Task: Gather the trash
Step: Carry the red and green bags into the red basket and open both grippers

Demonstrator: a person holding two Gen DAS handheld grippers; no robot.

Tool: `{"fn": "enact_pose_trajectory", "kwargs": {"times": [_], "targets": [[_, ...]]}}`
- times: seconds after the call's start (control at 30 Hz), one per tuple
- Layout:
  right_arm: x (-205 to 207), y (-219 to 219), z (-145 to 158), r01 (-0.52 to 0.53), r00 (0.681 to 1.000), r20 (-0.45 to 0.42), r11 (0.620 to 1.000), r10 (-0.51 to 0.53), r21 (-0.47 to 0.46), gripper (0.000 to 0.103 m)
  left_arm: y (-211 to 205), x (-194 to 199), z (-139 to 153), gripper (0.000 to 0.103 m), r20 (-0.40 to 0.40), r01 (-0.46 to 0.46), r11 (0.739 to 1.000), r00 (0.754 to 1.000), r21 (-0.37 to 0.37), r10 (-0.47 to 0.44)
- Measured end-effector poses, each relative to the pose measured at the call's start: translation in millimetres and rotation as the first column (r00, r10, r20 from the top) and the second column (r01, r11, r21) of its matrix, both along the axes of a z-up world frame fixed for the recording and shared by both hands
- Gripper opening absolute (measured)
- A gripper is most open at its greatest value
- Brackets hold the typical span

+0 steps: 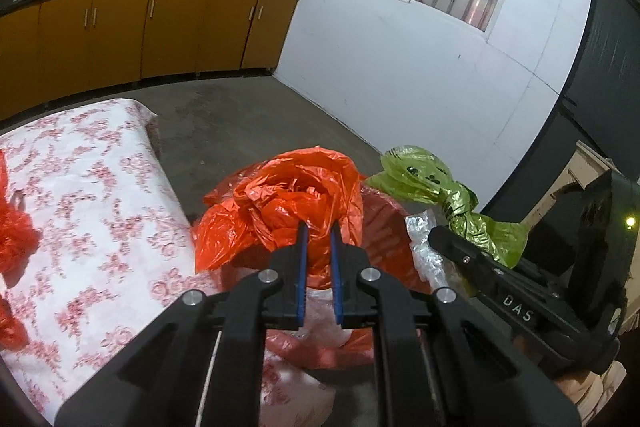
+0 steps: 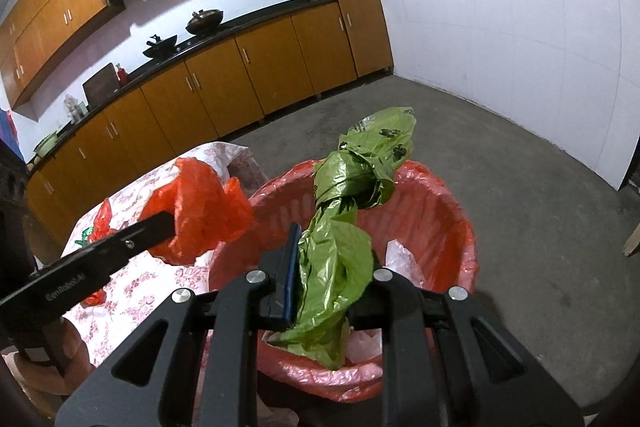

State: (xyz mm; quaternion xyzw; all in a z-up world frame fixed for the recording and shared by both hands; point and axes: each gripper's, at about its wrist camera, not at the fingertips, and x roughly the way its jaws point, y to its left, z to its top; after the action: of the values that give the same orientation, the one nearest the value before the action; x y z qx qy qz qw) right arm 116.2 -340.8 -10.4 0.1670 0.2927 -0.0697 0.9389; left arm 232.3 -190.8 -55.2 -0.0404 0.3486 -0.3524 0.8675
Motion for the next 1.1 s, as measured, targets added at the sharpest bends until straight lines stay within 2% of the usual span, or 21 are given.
{"fn": "enact_pose_trajectory", "kwargs": {"times": [0.8, 0.97, 1.0, 1.07, 1.1], "targets": [[-20, -14, -1, -0.001, 0.999, 0.05, 0.999, -0.002, 0.047, 0.019, -32, 18, -26, 0.011, -0.057, 0.047, 0.999, 0.997, 0.004, -0.047], [-17, -15, 2, 0.0, 0.999, 0.051, 0.999, -0.003, 0.049, 0.02, -33, 21, -29, 0.015, -0.061, 0.045, 0.999, 0.997, 0.01, -0.044], [-16, -15, 2, 0.002, 0.999, 0.051, 0.999, -0.004, 0.054, 0.022, -32, 22, -30, 0.017, -0.061, 0.039, 0.999, 0.997, 0.012, -0.038], [-15, -17, 1, 0.005, 0.999, 0.053, 0.998, -0.009, 0.07, 0.037, -30, 24, -32, 0.025, -0.073, 0.035, 0.999, 0.997, 0.007, -0.035], [-15, -18, 1, 0.007, 0.998, 0.055, 0.997, -0.011, 0.074, 0.041, -29, 24, -33, 0.027, -0.074, 0.031, 0.999, 0.997, 0.008, -0.031]]}}
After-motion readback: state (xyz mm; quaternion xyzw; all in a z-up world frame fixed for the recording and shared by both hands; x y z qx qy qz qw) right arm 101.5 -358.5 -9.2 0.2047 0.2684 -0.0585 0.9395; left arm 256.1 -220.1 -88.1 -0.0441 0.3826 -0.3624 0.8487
